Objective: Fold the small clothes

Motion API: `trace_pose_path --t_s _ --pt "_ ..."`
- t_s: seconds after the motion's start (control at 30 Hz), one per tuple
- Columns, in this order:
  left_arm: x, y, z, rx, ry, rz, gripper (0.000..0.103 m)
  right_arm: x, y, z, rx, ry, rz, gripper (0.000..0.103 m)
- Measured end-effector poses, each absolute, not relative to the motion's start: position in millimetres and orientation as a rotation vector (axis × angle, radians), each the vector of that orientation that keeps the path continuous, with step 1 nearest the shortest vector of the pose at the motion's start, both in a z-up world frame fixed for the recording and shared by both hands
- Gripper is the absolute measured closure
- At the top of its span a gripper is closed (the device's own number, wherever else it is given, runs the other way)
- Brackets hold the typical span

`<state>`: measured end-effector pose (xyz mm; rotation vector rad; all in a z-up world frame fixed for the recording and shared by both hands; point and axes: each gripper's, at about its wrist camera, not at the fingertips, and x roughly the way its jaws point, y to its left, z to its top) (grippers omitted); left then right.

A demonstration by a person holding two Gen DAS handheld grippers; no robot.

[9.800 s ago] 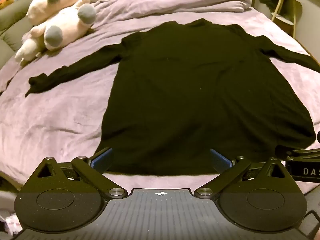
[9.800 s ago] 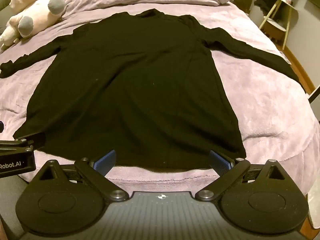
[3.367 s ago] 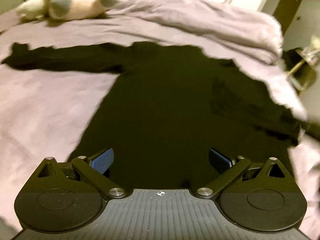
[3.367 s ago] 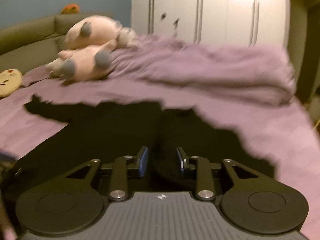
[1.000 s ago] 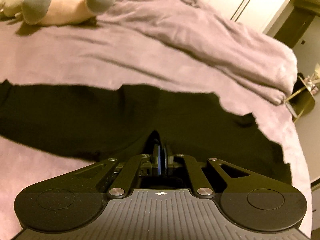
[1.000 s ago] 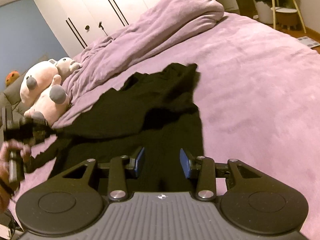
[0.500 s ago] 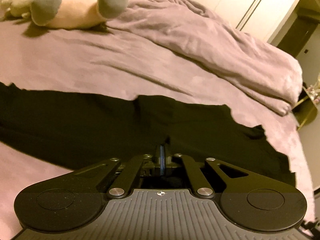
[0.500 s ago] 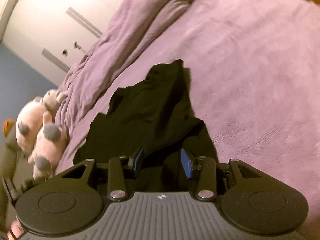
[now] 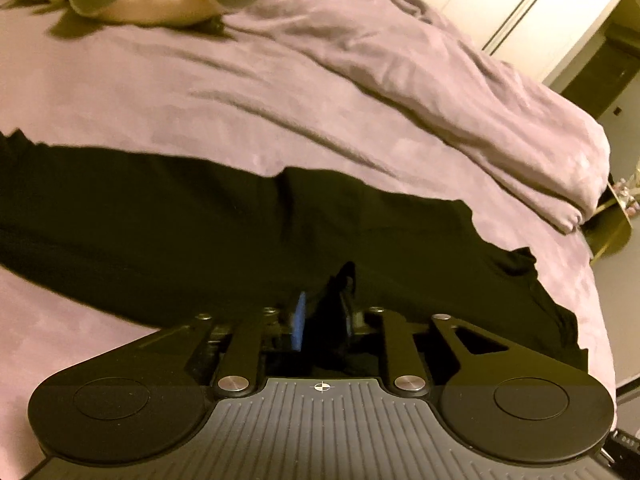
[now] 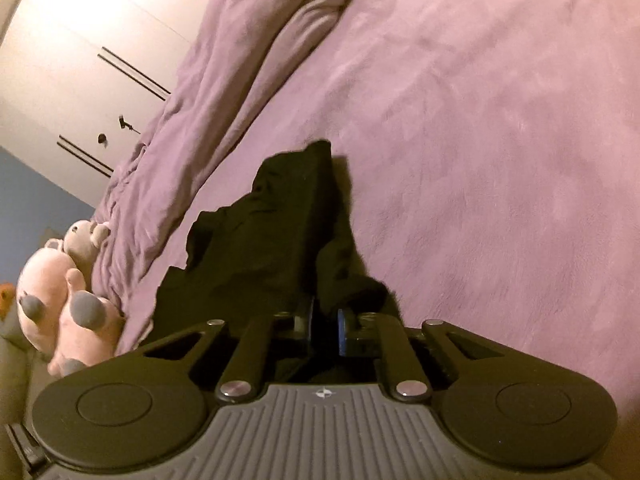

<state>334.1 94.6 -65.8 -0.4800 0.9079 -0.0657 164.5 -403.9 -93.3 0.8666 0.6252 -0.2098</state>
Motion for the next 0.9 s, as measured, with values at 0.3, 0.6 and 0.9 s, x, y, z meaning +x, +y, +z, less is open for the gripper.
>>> trace_pose_path --t_s 0.3,0.6,0.9 --pt "351 81 -74 -0.565 0.931 -0.154 0.049 155 -412 -101 0.859 0.611 -0.250 0.099" --pt "352 82 -77 -0.602 0.937 -0.197 0.035 155 -413 -102 0.867 0.612 -0.241 0.099" --pt "351 89 -74 -0.639 0.933 -0.220 0.031 156 -410 -99 0.852 0.615 -0.252 0.098"
